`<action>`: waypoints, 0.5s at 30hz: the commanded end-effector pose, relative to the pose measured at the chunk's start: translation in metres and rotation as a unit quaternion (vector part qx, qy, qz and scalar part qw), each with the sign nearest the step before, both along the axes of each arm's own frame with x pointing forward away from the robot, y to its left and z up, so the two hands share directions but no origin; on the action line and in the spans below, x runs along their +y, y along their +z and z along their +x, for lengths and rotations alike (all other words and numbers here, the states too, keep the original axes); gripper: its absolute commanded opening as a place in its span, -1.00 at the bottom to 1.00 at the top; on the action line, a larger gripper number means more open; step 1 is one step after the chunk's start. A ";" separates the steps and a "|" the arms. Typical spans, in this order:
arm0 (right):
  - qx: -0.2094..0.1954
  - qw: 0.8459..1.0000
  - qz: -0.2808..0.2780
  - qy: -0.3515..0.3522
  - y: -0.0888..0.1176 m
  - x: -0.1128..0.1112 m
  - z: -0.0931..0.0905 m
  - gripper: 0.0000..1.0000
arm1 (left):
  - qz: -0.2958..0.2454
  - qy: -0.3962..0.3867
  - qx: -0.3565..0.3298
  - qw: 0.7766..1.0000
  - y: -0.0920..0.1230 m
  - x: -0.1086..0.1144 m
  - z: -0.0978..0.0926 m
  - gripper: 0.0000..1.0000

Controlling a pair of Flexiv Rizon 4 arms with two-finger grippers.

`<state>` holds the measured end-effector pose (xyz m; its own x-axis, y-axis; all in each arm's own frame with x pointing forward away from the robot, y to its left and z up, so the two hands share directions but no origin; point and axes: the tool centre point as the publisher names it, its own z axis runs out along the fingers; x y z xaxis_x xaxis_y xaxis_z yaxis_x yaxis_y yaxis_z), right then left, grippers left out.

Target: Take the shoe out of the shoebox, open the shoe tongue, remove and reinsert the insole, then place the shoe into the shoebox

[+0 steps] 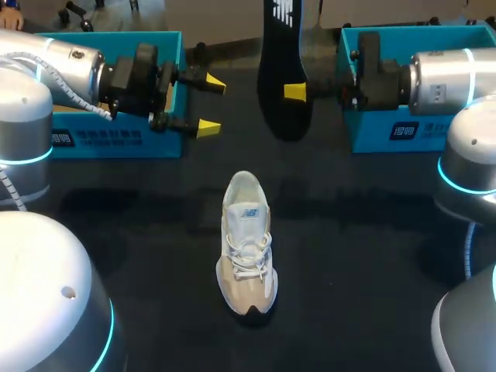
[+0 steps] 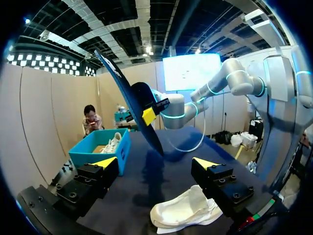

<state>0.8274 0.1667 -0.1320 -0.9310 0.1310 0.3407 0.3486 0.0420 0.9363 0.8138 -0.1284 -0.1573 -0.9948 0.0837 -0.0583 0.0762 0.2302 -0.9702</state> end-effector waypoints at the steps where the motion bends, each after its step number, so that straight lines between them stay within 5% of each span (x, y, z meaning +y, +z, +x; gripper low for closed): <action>1: 0.001 1.000 0.012 0.004 -0.009 0.016 0.007 -1.00 | 0.002 -0.001 0.000 1.000 0.000 0.001 0.000 1.00; 15: -0.007 1.000 0.012 0.000 -0.012 0.019 0.006 -1.00 | 0.061 0.023 0.040 0.997 -0.008 0.014 0.009 1.00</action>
